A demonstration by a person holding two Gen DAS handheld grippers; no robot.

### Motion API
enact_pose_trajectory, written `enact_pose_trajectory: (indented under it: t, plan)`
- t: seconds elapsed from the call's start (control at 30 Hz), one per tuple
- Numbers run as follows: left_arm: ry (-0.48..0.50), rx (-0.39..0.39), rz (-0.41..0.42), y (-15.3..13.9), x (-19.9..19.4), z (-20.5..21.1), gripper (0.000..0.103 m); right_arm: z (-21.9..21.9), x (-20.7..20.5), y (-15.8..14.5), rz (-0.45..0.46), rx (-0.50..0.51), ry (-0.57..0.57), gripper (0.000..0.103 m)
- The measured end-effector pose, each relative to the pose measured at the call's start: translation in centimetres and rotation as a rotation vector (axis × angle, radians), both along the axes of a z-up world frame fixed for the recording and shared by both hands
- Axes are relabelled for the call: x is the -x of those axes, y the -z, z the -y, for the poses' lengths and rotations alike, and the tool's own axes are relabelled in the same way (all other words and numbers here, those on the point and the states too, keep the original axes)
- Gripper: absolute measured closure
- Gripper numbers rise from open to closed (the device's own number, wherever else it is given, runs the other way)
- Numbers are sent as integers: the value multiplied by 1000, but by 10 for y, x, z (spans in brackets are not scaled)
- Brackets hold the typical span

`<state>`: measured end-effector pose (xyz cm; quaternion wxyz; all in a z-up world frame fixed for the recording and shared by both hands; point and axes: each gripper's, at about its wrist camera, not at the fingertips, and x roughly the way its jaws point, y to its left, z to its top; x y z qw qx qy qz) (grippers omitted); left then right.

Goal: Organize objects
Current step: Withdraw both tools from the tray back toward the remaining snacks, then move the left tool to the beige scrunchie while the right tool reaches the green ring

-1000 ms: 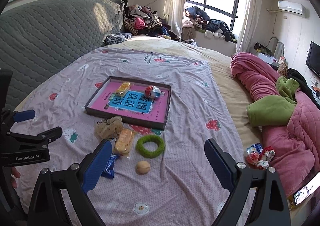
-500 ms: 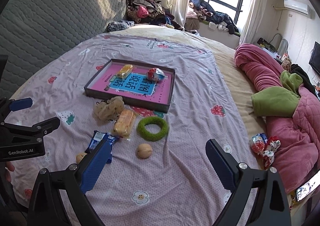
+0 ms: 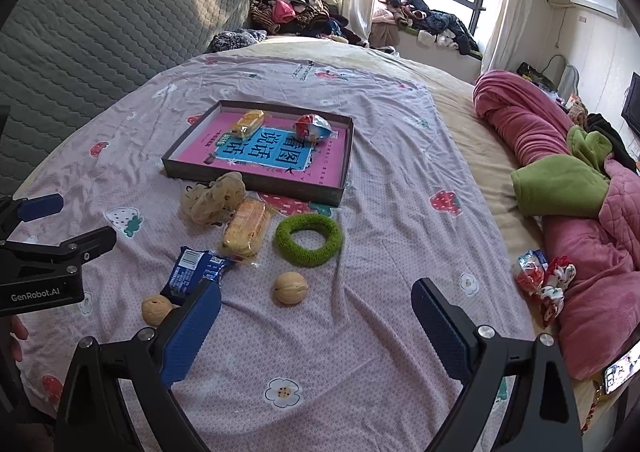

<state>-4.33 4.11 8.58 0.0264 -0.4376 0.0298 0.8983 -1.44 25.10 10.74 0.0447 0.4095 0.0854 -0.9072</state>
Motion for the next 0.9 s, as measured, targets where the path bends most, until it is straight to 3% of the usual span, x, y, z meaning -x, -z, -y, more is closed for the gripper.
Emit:
enact_pose_trajectory:
  t: [0.43, 0.9]
  plan:
    - [23, 9, -7, 18, 17, -6, 7, -2, 23, 26, 44, -6, 7, 6]
    - [28, 17, 15, 43, 67, -19, 7, -2, 75, 64, 98, -34, -2, 6]
